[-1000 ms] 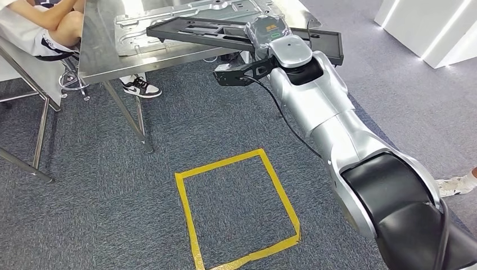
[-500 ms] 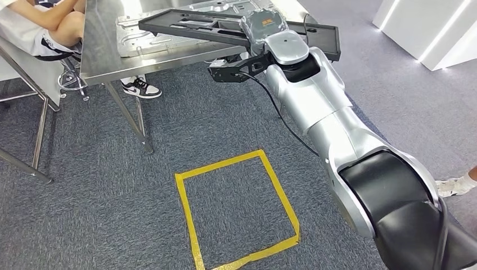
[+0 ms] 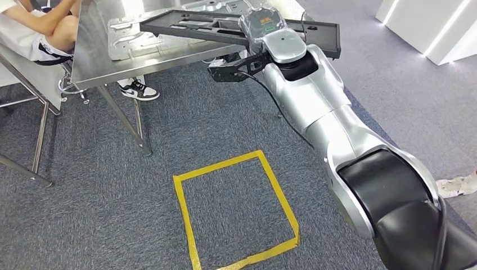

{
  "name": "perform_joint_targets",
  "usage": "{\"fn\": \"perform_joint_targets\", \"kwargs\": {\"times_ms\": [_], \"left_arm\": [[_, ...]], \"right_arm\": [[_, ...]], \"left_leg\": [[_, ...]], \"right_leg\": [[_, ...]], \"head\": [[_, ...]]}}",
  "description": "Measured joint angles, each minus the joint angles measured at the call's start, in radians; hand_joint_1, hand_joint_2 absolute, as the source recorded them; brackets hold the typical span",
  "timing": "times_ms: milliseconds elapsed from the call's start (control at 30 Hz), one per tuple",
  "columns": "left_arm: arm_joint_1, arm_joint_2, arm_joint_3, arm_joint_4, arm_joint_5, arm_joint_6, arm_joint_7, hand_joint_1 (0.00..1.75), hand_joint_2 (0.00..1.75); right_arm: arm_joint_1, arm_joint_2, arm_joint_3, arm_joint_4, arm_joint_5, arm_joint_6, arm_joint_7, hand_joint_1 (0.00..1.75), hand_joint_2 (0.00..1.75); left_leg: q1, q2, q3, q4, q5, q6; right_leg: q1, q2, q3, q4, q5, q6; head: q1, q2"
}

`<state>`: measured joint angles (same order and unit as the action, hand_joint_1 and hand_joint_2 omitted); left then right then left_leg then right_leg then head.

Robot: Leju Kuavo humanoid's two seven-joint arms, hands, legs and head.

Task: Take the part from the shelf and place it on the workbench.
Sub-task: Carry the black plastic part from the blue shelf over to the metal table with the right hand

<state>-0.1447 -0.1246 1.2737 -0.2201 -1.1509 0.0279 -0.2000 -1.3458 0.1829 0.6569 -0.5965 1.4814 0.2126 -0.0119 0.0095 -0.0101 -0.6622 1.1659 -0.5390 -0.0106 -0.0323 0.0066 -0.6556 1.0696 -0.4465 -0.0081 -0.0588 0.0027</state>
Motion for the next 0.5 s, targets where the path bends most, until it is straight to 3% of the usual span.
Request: {"fn": "perform_joint_targets", "kwargs": {"times_ms": [67, 100, 133, 200, 267, 400, 433, 500], "left_arm": [[-0.001, -0.001, 0.0, 0.0, 0.0, -0.001, 0.0, 0.0, 1.75], [-0.001, -0.001, 0.0, 0.0, 0.0, -0.001, 0.0, 0.0, 1.75], [0.0, -0.001, 0.0, 0.0, 0.0, -0.001, 0.0, 0.0, 1.75], [0.001, -0.001, 0.0, 0.0, -0.001, -0.001, 0.001, 0.0, 1.75], [0.0, -0.001, 0.0, 0.0, -0.001, -0.001, 0.002, 0.0, 1.75], [-0.001, -0.001, 0.0, 0.0, -0.001, -0.001, 0.002, 0.0, 1.75], [0.0, -0.001, 0.0, 0.0, -0.001, -0.001, 0.003, 0.0, 1.75], [0.001, -0.001, 0.0, 0.0, -0.001, -0.001, 0.003, 0.0, 1.75]], "right_arm": [[-0.004, 0.004, 0.003, 0.002, 0.001, 0.005, 0.0, 1.75, 1.75], [-0.004, 0.006, 0.005, 0.003, 0.002, 0.006, -0.001, 1.75, 1.75], [-0.004, 0.007, 0.008, 0.004, 0.002, 0.007, -0.001, 1.75, 1.75], [-0.007, 0.01, 0.012, 0.005, 0.002, 0.007, -0.001, 1.75, 1.75], [-0.013, 0.011, 0.014, 0.006, 0.002, 0.007, -0.001, 1.75, 1.75], [-0.018, 0.014, 0.016, 0.009, 0.002, 0.011, -0.001, 1.75, 1.75], [-0.02, 0.015, 0.016, 0.01, 0.002, 0.012, 0.0, 1.75, 1.75], [-0.025, 0.015, 0.016, 0.013, 0.002, 0.013, 0.0, 1.75, 1.75]], "left_leg": [[0.003, 0.004, -0.066, 0.122, -0.04, -0.006], [0.003, 0.004, -0.083, 0.145, -0.036, -0.007], [0.004, 0.004, -0.083, 0.131, -0.013, -0.006], [0.004, 0.006, -0.035, 0.009, 0.063, -0.003], [-0.001, 0.008, 0.014, -0.098, 0.104, 0.003], [-0.005, 0.004, 0.032, -0.132, 0.104, 0.019], [-0.003, 0.004, 0.036, -0.137, 0.106, 0.026], [-0.003, 0.004, 0.043, -0.145, 0.108, 0.039]], "right_leg": [[0.002, -0.003, 0.003, 0.0, -0.003, -0.004], [0.002, -0.004, 0.005, 0.0, -0.005, -0.005], [0.002, -0.005, 0.008, 0.0, -0.007, -0.004], [0.001, -0.006, 0.016, -0.001, -0.011, -0.001], [0.004, -0.006, 0.019, -0.002, -0.013, 0.006], [0.007, -0.008, 0.022, -0.008, -0.015, 0.028], [0.008, -0.008, 0.017, 0.006, -0.026, 0.032], [0.01, -0.007, -0.022, 0.093, -0.074, 0.031]], "head": [[0.0, 0.0], [0.0, 0.0], [0.0, 0.0], [0.0, 0.0], [0.0, 0.0], [0.0, 0.0], [0.001, 0.0], [0.001, 0.0]]}}
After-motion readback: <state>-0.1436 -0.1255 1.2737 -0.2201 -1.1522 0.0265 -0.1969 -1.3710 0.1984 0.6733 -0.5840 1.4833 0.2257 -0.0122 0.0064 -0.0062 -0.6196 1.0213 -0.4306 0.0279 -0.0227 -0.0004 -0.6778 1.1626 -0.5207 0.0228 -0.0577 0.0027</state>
